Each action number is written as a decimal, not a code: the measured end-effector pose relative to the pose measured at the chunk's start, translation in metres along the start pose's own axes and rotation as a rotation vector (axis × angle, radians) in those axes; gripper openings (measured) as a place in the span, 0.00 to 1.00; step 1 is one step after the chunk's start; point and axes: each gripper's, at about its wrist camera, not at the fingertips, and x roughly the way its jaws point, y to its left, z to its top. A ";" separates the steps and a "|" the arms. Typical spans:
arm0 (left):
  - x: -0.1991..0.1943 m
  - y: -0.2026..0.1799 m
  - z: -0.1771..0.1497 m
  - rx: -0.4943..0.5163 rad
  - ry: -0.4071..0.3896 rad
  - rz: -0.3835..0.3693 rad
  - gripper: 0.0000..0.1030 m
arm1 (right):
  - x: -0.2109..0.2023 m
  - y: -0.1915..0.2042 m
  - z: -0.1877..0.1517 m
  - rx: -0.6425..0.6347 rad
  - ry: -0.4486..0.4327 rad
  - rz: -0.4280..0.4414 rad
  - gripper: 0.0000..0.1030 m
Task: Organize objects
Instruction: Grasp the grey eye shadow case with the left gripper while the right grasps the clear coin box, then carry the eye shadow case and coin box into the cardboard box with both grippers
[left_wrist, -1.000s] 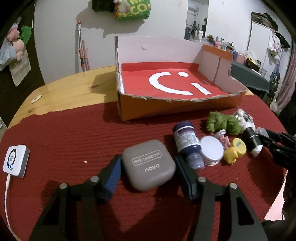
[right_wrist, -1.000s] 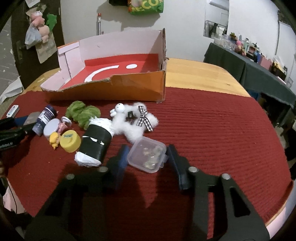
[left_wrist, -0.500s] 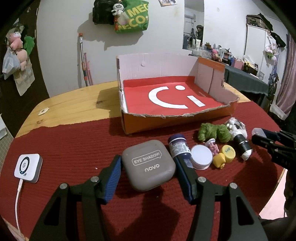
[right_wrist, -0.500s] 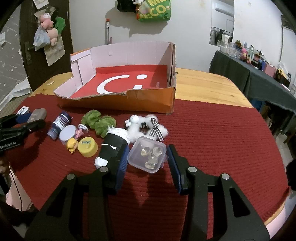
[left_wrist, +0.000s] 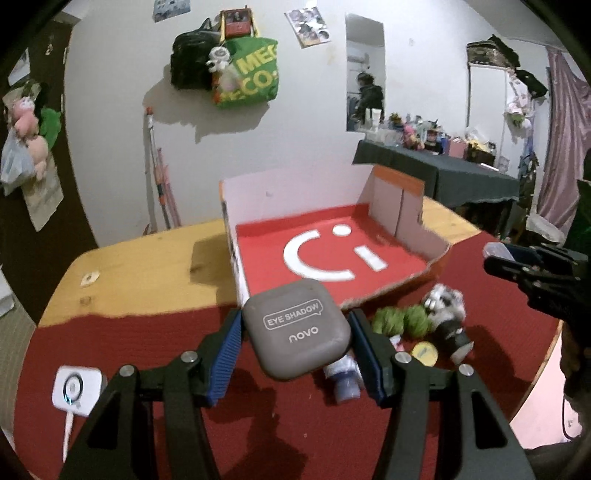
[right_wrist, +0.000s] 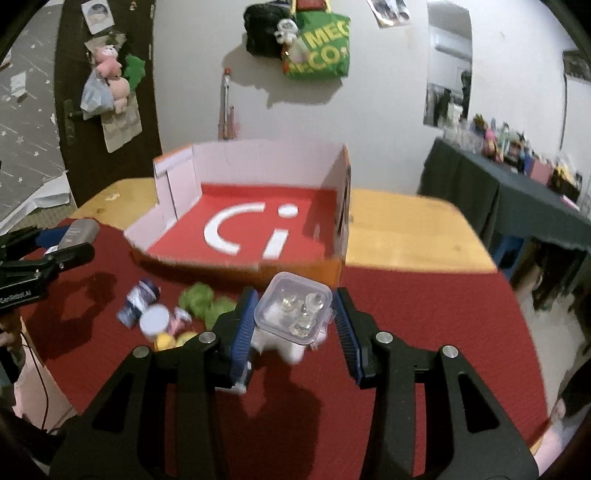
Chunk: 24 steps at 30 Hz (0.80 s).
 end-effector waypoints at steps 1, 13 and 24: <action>0.002 0.002 0.007 0.002 0.000 -0.008 0.58 | 0.002 -0.001 0.008 -0.006 -0.001 0.009 0.39; 0.078 0.005 0.048 0.050 0.194 -0.104 0.58 | 0.082 -0.009 0.063 -0.071 0.166 0.099 0.39; 0.143 0.015 0.046 0.099 0.380 -0.146 0.58 | 0.164 -0.008 0.066 -0.149 0.395 0.145 0.39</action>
